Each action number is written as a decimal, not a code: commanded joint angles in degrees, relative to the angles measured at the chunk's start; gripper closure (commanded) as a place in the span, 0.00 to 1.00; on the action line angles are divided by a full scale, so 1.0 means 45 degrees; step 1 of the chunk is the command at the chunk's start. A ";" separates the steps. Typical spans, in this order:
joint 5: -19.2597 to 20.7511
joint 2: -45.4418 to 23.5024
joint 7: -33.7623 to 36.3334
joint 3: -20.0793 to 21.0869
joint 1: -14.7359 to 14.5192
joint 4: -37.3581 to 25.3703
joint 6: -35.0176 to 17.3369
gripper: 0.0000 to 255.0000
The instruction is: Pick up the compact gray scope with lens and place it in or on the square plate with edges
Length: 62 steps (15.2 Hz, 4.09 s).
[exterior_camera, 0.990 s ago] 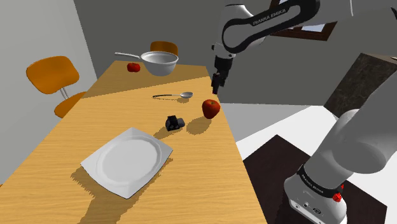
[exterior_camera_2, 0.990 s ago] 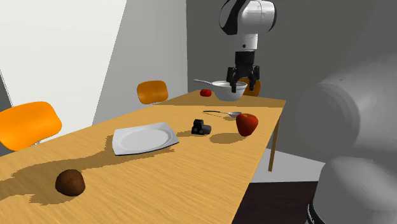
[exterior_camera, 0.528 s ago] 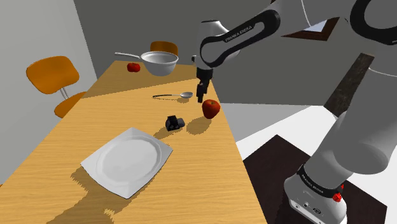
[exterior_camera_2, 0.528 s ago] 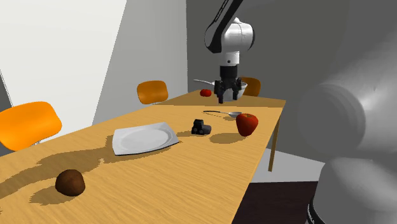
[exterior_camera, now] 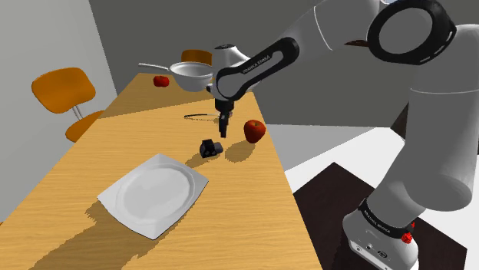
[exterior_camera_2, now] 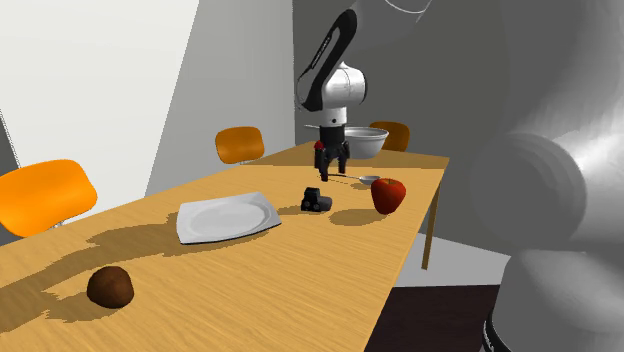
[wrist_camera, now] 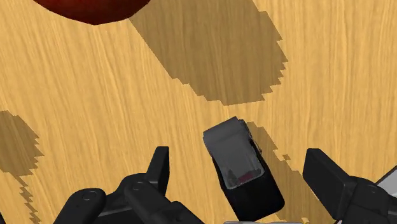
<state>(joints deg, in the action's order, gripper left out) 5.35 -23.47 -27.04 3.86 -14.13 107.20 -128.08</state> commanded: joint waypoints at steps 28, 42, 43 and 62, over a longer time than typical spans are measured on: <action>0.0695 -0.3040 -0.0690 0.0249 -0.0565 -0.1811 -0.1023 1.00; 0.0491 -0.1709 -0.0878 0.0386 -0.0480 -0.1900 0.0389 1.00; 0.0474 -0.1610 -0.0894 0.0395 -0.0475 -0.1926 0.0514 1.00; 0.0696 -0.2549 0.2273 0.1162 -0.3110 -0.4417 0.2280 1.00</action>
<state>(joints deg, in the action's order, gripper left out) 8.33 -33.68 -17.81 8.94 -27.19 89.41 -118.70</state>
